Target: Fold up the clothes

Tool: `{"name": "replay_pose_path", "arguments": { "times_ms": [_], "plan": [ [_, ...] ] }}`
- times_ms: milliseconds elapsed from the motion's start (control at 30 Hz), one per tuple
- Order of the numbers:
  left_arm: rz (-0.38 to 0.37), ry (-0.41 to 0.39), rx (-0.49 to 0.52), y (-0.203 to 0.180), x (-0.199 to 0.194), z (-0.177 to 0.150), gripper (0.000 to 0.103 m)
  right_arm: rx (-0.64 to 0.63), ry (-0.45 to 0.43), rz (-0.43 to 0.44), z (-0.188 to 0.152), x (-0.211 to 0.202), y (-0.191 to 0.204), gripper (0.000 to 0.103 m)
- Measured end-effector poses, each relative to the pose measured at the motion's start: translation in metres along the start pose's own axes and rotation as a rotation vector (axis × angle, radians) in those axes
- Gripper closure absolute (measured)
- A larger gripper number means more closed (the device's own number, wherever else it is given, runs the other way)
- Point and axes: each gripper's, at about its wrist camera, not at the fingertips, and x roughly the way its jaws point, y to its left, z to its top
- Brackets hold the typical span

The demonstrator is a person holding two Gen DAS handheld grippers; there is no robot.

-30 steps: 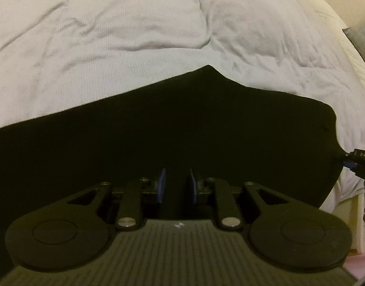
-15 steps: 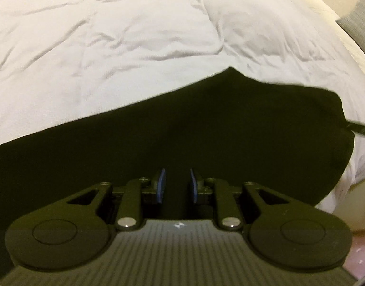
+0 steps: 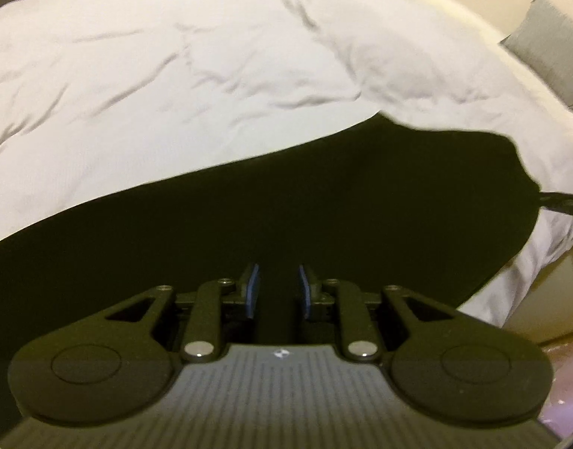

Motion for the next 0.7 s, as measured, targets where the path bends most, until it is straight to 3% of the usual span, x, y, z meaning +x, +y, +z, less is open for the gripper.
{"name": "replay_pose_path", "arguments": {
  "times_ms": [167,233,367,433,600,633,700],
  "plan": [
    [0.033,-0.078,0.026,-0.004,0.016,-0.039,0.082,-0.087,-0.062,0.104,-0.025,0.014,0.036,0.035],
    [0.038,-0.132,0.020,0.004,0.009,-0.055,0.080,-0.121,-0.087,0.145,-0.035,0.019,0.051,0.027],
    [0.074,-0.230,-0.009,0.020,-0.007,-0.085,0.080,-0.094,-0.190,0.171,-0.066,0.008,0.031,0.026],
    [0.102,-0.251,-0.046,0.030,-0.014,-0.098,0.080,-0.076,-0.226,0.170,-0.076,0.000,0.024,0.026],
    [0.165,-0.217,-0.156,0.032,-0.051,-0.111,0.076,0.027,-0.180,0.134,-0.082,-0.040,0.023,0.025],
    [0.177,-0.215,-0.164,0.029,-0.059,-0.112,0.070,0.041,-0.186,0.143,-0.083,-0.052,0.026,0.023],
    [0.186,-0.218,-0.170,0.020,-0.075,-0.113,0.069,0.055,-0.205,0.167,-0.087,-0.074,0.033,0.014]
  ]
}}
